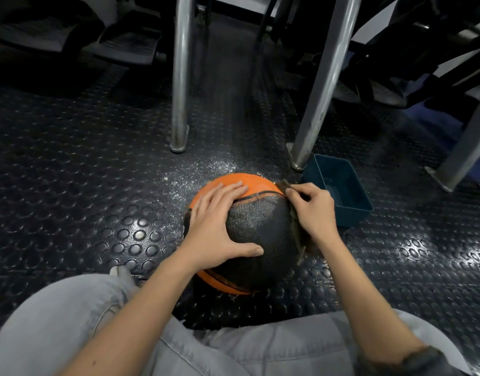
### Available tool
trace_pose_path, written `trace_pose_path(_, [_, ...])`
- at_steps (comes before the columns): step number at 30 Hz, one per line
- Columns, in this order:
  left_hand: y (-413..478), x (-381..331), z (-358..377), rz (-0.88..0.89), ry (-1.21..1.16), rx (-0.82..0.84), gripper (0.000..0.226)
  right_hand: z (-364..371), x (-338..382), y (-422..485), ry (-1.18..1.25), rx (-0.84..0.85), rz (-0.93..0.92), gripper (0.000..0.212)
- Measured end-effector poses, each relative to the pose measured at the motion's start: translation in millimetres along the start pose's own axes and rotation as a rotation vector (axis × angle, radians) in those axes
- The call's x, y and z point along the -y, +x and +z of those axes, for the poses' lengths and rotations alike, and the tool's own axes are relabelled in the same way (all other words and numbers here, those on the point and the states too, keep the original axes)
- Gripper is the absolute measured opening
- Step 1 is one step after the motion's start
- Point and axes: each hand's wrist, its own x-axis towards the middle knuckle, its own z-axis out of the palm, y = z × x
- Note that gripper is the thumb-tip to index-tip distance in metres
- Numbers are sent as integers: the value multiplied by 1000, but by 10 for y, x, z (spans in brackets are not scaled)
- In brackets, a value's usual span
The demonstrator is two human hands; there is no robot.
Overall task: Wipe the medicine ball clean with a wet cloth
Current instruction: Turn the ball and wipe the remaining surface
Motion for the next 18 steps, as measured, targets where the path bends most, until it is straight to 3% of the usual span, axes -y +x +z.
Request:
trace_pose_path(6, [-35, 57, 3, -1, -2, -43, 99, -2, 326, -429, -55, -63, -303, 15])
trace_pose_path(8, [-45, 56, 5, 10, -8, -24, 97, 6, 262, -360, -73, -58, -297, 16])
trace_pose_path(13, [-2, -7, 52, 31, 39, -28, 98, 11, 45, -28, -30, -20, -35, 16])
trace_pose_path(18, [-2, 26, 42, 14, 38, -78, 105, -8, 342, -399, -39, -61, -278, 11])
